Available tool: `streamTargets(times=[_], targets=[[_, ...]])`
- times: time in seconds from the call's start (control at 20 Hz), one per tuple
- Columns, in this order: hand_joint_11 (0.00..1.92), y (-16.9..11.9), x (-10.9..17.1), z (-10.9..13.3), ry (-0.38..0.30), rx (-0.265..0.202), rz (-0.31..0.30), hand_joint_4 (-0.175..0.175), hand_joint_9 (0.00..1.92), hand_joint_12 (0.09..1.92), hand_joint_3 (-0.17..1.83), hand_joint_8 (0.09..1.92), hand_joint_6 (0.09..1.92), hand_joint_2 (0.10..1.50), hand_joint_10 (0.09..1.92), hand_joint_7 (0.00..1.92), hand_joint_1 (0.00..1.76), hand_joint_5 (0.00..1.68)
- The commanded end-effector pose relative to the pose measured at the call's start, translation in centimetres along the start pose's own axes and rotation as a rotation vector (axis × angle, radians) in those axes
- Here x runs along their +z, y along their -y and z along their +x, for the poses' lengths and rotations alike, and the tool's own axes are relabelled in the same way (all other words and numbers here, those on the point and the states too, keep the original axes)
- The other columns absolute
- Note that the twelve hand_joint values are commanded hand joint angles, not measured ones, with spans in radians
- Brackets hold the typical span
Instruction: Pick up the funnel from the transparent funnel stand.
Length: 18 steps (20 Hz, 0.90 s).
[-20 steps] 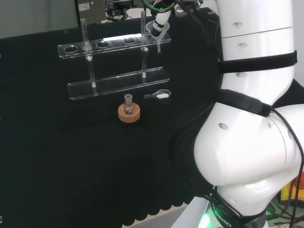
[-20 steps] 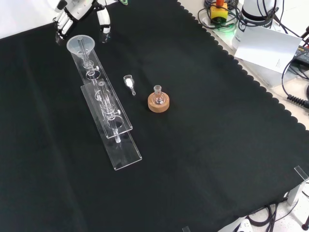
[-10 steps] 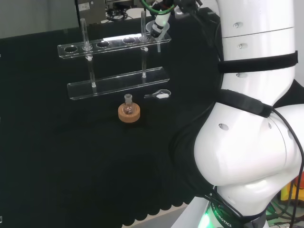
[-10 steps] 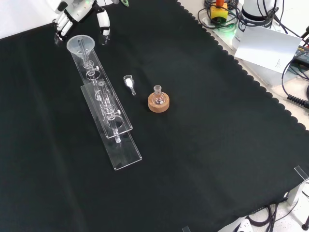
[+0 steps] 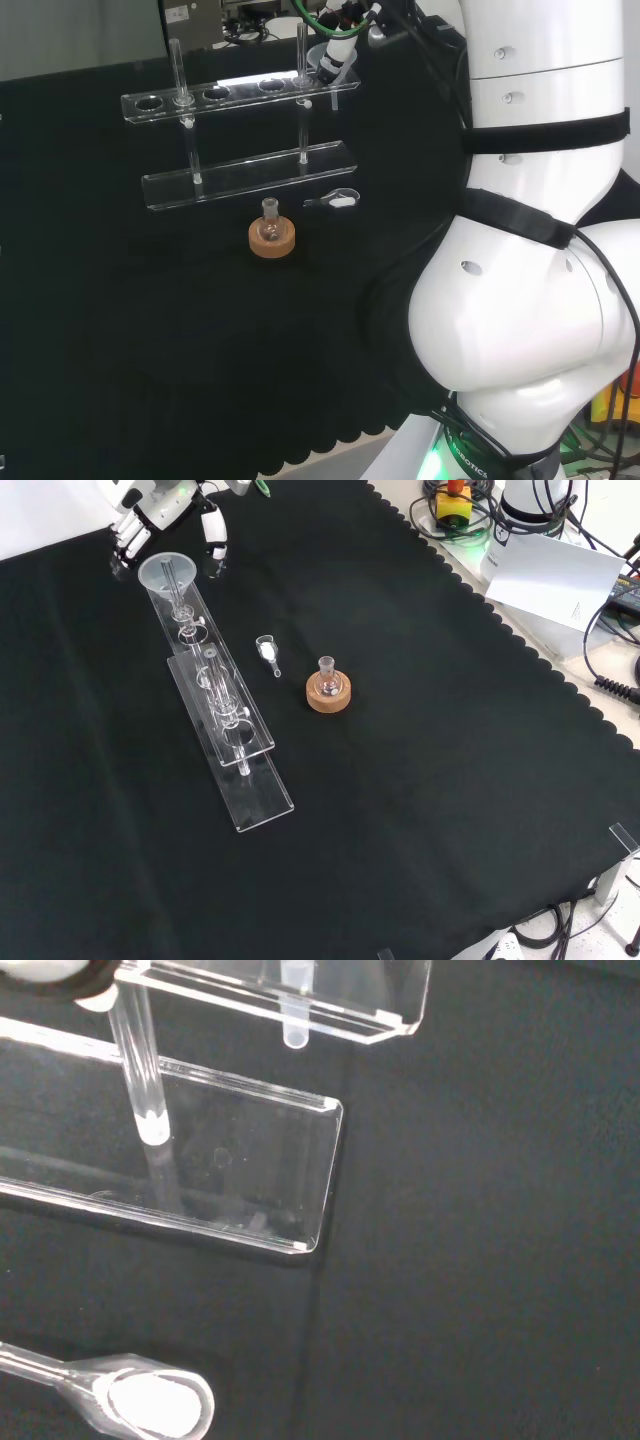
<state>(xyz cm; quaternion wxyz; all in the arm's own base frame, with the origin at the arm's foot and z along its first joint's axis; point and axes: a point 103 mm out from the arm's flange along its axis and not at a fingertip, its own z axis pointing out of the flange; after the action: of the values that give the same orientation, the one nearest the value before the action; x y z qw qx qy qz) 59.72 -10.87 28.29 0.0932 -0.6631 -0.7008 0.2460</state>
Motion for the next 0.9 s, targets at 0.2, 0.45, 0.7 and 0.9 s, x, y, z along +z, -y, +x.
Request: streamTargets(times=[0.2,0.45,0.7,0.9], targets=[[0.13,-0.3,0.3,0.0,0.007,-0.003,0.007,-0.022,0.12,1.43,0.46,0.43,0.09,0.59,0.83,0.0,0.65,0.06],[0.13,-0.9,0.5,-0.1,0.018,-0.003,0.007,-0.024,0.11,1.43,0.45,0.43,0.09,0.58,0.83,0.0,0.62,0.05],[0.13,-1.3,0.8,0.0,0.027,-0.007,0.001,-0.027,0.12,1.43,0.44,0.46,0.09,0.58,0.84,0.0,0.61,0.05],[0.13,-1.5,0.7,-0.1,0.029,-0.011,-0.002,-0.029,0.13,1.43,0.44,0.47,0.09,0.58,0.85,0.0,0.62,0.04]])
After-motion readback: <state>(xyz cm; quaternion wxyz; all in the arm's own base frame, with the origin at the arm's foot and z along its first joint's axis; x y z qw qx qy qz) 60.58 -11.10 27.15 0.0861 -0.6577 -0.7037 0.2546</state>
